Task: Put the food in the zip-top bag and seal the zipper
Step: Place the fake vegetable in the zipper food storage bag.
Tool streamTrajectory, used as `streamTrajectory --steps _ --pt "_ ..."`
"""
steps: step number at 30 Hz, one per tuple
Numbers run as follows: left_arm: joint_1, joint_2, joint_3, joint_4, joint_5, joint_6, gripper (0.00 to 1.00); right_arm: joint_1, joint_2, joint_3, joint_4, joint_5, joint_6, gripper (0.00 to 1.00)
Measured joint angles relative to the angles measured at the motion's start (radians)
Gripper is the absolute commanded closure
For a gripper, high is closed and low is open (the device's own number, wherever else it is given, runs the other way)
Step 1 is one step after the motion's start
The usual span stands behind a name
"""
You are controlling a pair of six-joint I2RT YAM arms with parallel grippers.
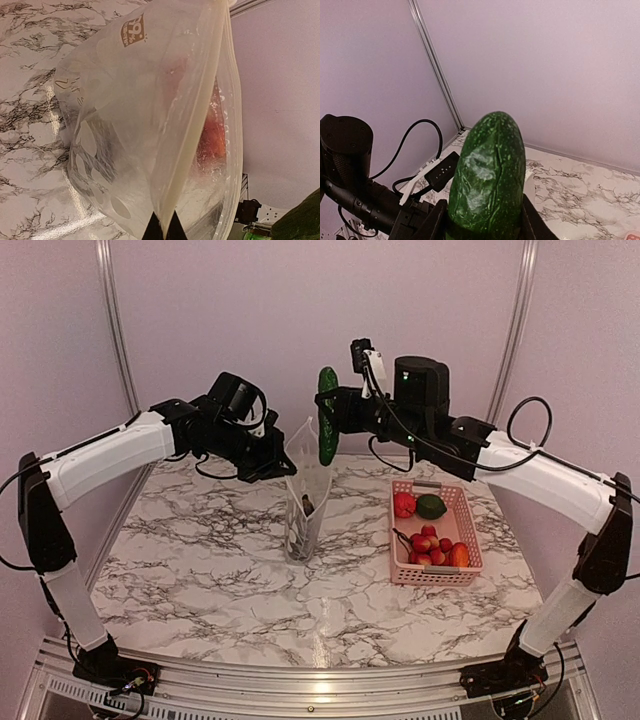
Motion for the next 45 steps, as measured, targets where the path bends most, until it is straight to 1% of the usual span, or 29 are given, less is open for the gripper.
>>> streamTrajectory --steps 7,18,28,31,35,37,39,45 --pt "0.000 0.000 -0.008 0.024 0.002 -0.019 1.00 0.003 0.062 -0.002 0.034 -0.010 0.007 0.71" --pt "0.000 -0.002 -0.012 0.030 0.003 -0.027 1.00 0.012 0.069 -0.051 0.060 -0.016 0.061 0.71" --pt "0.000 -0.015 -0.033 0.042 0.003 -0.037 1.00 0.039 0.104 -0.059 0.044 -0.014 0.096 0.67" --pt "0.000 -0.017 -0.040 0.050 0.004 -0.040 1.00 0.041 0.109 -0.072 0.025 -0.005 0.107 0.60" --pt "0.000 -0.017 -0.047 0.058 0.004 -0.044 1.00 0.042 0.111 -0.076 -0.011 0.012 0.127 0.37" --pt "0.000 -0.017 -0.050 0.059 0.004 -0.045 1.00 0.042 0.114 -0.073 -0.033 0.015 0.136 0.28" --pt "0.000 -0.017 -0.051 0.061 0.004 -0.048 1.00 0.043 0.121 -0.063 -0.059 0.021 0.140 0.26" --pt "0.000 -0.017 -0.052 0.066 0.007 -0.048 1.00 0.043 0.126 -0.019 -0.111 0.048 0.137 0.26"
